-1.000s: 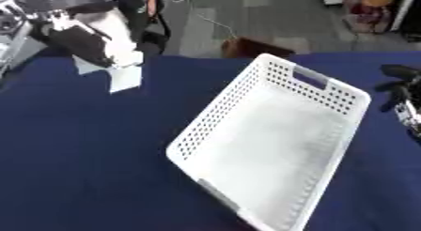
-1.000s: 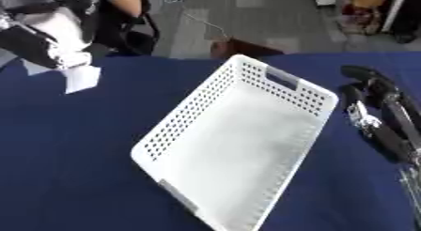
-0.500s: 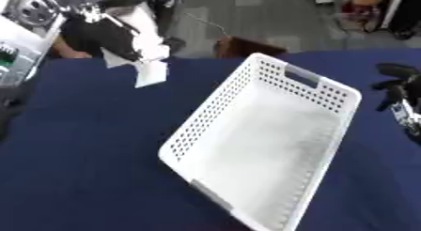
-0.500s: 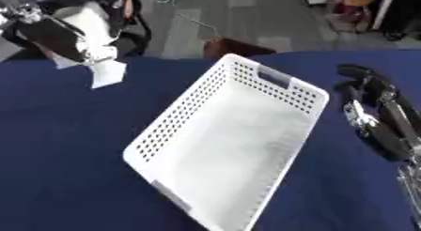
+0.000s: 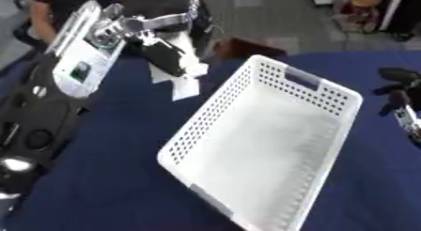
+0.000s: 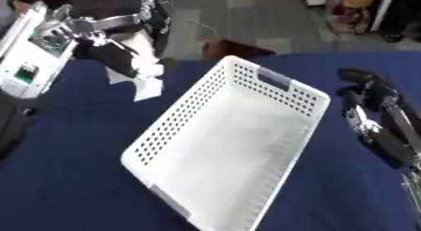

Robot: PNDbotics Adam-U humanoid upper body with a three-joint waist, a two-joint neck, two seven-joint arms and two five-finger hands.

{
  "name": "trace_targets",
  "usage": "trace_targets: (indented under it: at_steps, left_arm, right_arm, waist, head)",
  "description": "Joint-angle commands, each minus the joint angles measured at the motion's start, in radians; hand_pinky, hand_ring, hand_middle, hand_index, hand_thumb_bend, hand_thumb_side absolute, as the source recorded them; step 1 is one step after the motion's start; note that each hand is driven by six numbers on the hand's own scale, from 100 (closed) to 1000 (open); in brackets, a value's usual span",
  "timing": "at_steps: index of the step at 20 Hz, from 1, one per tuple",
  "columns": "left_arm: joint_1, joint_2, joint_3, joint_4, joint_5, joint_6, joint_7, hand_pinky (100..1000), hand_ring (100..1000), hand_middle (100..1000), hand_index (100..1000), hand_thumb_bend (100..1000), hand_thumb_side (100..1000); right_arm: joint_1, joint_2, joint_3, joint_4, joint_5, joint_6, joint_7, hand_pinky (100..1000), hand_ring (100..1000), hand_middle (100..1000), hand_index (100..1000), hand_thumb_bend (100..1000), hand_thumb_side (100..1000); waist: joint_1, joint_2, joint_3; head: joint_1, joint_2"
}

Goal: Pick up objects on the table and place them in the box.

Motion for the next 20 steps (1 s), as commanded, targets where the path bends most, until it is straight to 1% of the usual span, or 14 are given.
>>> trace_targets:
  at_steps: [1,8,20]
  left_arm:
    - [-0.031,-0.015,0.003,0.004,-0.034,-0.008,0.010,100,100,100,170,100,330]
    - [-0.029,-0.044,-0.006,0.022,-0.059,-0.021,0.014,100,100,100,170,100,334]
    - [-0.014,-0.086,-0.024,0.039,-0.062,-0.036,0.005,100,100,100,169,100,348]
  right_arm:
    - [-0.020,-0.003,-0.002,-0.008,-0.006,0.000,0.003,504,734,874,874,100,762]
    - [-0.023,-0.001,-0.002,-0.007,-0.007,0.000,0.004,505,734,874,874,100,761]
    - [-0.027,0.002,-0.001,-0.001,-0.009,-0.001,0.011,506,735,875,874,100,768]
  waist:
    - [-0.004,-0.016,-0.002]
    - [-0.009,-0.014,-0.003]
    - [-0.017,-0.002,-0.008]
  head:
    - [0.017,-0.020]
    - [0.023,-0.028]
    - [0.026,-0.033]
